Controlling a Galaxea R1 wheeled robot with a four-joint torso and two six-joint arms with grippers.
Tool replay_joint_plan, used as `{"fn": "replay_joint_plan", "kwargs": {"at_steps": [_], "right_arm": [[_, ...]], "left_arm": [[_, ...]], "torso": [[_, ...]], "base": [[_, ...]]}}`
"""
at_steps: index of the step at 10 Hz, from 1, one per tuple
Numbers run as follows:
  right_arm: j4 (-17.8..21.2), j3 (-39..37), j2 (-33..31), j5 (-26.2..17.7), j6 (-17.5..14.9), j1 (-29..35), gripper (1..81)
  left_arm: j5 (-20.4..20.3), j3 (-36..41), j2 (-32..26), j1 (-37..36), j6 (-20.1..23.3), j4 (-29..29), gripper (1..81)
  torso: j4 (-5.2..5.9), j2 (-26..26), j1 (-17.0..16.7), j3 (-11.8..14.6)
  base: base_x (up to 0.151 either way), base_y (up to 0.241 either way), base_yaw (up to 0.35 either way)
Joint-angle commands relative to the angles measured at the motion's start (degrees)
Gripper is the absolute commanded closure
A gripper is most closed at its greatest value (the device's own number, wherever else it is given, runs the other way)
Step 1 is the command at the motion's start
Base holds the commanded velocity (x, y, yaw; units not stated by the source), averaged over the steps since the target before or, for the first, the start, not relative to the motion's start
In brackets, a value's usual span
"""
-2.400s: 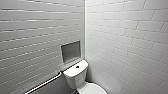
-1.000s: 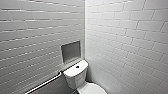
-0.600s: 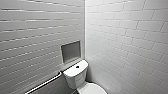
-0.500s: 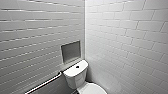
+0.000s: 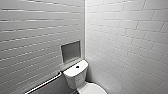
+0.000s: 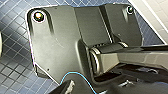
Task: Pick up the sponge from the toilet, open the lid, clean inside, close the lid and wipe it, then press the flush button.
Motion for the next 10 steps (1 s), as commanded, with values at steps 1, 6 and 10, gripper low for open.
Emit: {"fn": "replay_joint_plan", "kwargs": {"at_steps": [1,6,10], "right_arm": [[0.2,0.8,-0.8,-2.8,0.0,1.7,81.1],[0.3,0.4,-0.9,-2.8,0.0,1.6,81.1],[0.4,0.0,-0.9,-2.8,-0.1,1.7,81.1]], "left_arm": [[3.1,0.6,-0.6,-2.1,0.3,-0.4,1.0],[3.1,0.8,-0.6,-2.1,0.3,-0.4,1.0],[2.8,0.8,-0.5,-2.1,0.3,-0.4,1.0]], "torso": [[0.00,0.0,0.0,0.0],[0.00,0.0,-0.1,0.0],[0.00,0.0,-0.1,0.0]], "base": [[0.000,0.000,0.000],[0.076,0.000,0.000],[0.079,0.000,0.000]]}}
